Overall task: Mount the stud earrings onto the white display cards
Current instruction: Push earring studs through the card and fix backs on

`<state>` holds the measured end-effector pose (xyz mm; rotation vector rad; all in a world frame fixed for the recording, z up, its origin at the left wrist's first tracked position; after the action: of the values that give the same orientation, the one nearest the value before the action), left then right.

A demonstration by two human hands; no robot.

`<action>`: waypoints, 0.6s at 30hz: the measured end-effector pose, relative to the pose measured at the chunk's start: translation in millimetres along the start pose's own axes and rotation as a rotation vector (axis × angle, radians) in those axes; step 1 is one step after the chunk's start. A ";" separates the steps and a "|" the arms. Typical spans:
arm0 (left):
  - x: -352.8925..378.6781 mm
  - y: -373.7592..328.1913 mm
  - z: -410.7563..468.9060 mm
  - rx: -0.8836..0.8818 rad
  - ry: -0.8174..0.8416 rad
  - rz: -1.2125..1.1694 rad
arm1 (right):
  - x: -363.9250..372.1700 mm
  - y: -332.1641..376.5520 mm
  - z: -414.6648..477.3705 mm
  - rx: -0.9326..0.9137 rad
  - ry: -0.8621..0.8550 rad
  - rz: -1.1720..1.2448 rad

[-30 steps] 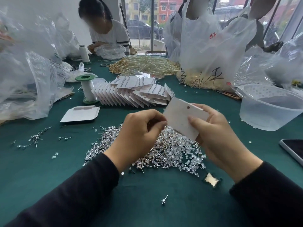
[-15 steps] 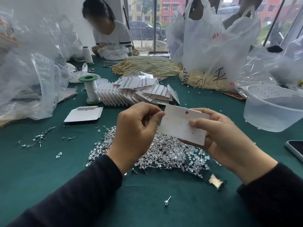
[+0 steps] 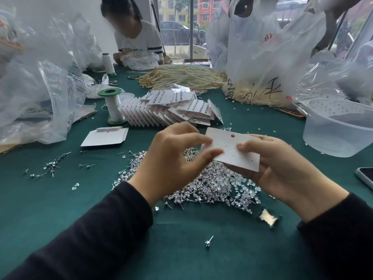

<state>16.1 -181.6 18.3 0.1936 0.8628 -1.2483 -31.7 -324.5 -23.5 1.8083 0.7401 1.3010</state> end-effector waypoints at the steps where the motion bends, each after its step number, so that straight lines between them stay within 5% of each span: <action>1: 2.6 -1.2 -1.2 0.029 0.066 0.055 | -1.0 0.5 0.4 -0.003 -0.009 -0.004; 4: 6.3 -1.8 -2.0 0.103 0.108 0.235 | 1.0 -0.4 -0.1 0.011 0.024 0.011; 8: -1.0 7.0 0.4 0.017 -0.055 0.212 | 2.2 10.7 -0.8 -0.001 0.110 -0.027; 10: 1.7 24.2 -3.2 -0.243 -0.059 -0.019 | -9.7 27.8 0.1 -0.172 0.018 -0.339; 14: 32.8 46.1 -20.8 -0.911 0.041 -0.971 | -27.0 48.4 -0.1 -0.519 -0.192 -1.331; 18: 38.4 42.1 -23.8 -1.046 0.092 -1.283 | -37.2 42.8 9.4 -0.427 -0.155 -1.456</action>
<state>44.4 -182.2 -36.6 -1.3379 1.7033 -1.7092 -33.5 -379.8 -7.5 0.6129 1.1968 0.2622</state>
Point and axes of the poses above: each hand's wrist, its own z-axis towards the middle knuckle, its own x-axis out of the palm, y = z × x, the point moved 6 cm from there along z, towards the middle knuckle, and after that the axes turned 7 degrees about z, right-handed, at the moved point
